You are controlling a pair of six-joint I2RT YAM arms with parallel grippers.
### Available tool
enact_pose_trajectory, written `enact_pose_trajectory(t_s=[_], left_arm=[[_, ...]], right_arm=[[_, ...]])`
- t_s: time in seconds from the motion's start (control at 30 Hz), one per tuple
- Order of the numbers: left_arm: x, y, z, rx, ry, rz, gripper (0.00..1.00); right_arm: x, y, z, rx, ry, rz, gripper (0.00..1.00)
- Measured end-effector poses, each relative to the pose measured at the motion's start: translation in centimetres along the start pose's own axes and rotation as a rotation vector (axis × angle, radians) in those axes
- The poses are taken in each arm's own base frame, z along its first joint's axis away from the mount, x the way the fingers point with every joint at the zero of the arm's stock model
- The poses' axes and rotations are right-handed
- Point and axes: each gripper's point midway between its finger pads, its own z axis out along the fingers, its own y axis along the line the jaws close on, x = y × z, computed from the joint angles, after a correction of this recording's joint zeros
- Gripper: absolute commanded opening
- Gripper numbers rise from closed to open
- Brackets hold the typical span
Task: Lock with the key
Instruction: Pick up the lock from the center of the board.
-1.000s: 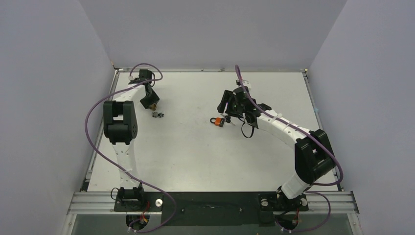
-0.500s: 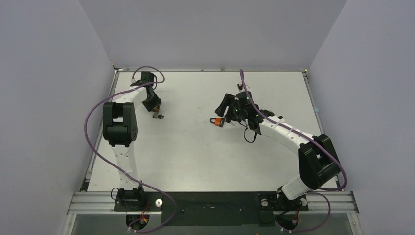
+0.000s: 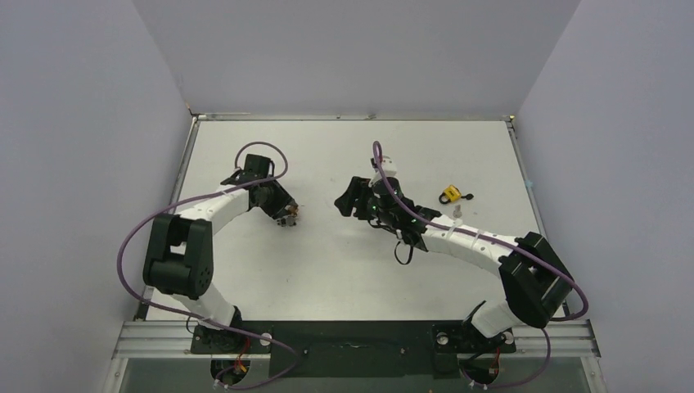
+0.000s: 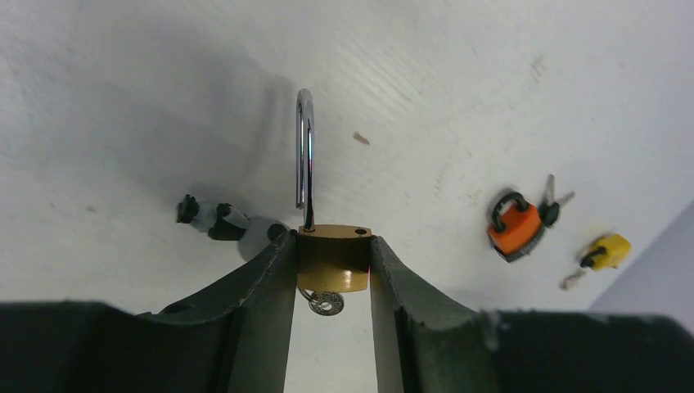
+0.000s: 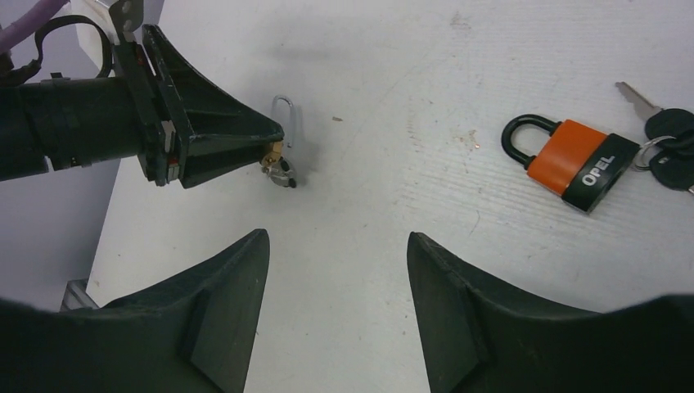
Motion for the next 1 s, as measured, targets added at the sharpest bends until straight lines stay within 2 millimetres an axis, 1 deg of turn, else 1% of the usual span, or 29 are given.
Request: enact_pose_trajectory(t_s=[0.07,0.17,0.27,0.33,0.4,0.47,0.63,0.7,0.8,0.9,1.0], left_arm=[[1.0,-0.8,-1.3,0.053,-0.001,-0.024,0.09],[1.8,-2.0,-3.1,0.132,-0.01,-0.064,0.09],[2.5,-2.8,-4.4,0.192,-0.012,-0.1,0.09],[3.0,-3.2,-5.1,0.226,-0.004,-0.122,0.08],[3.5,-3.6,-5.5,0.25,0.012,-0.14,0.09],[4.1,-4.0,-5.8,0.271,0.032,-0.155,0.09],[4.7,-5.4,-7.3,0.335,0.064,-0.185,0.09],[4.8,-6.0,-8.0,0.367,0.071,-0.193,0.08],[5.0,-6.6,-8.5,0.394,0.085,-0.201,0.08],[5.4,-7.0,-8.9,0.408,0.103,-0.206,0.09],[5.7,-7.3,-9.3,0.418,0.115,-0.211,0.08]], right_arm=[[0.5,0.8,0.0,-0.015,-0.016,-0.016,0.56],[1.2,2.4,0.0,-0.04,-0.05,-0.035,0.53],[1.3,4.0,0.1,-0.067,-0.094,-0.043,0.53],[1.8,4.7,0.5,-0.075,-0.109,-0.051,0.52],[2.7,5.0,1.0,-0.073,-0.111,-0.063,0.52],[3.6,4.9,1.5,-0.059,-0.104,-0.08,0.52],[5.0,4.6,2.4,-0.035,-0.097,-0.111,0.51],[4.9,4.6,2.5,-0.033,-0.106,-0.117,0.51],[4.2,5.0,2.5,-0.032,-0.133,-0.123,0.5],[3.3,5.7,2.5,-0.043,-0.168,-0.118,0.5],[2.9,5.9,2.4,-0.042,-0.189,-0.118,0.5]])
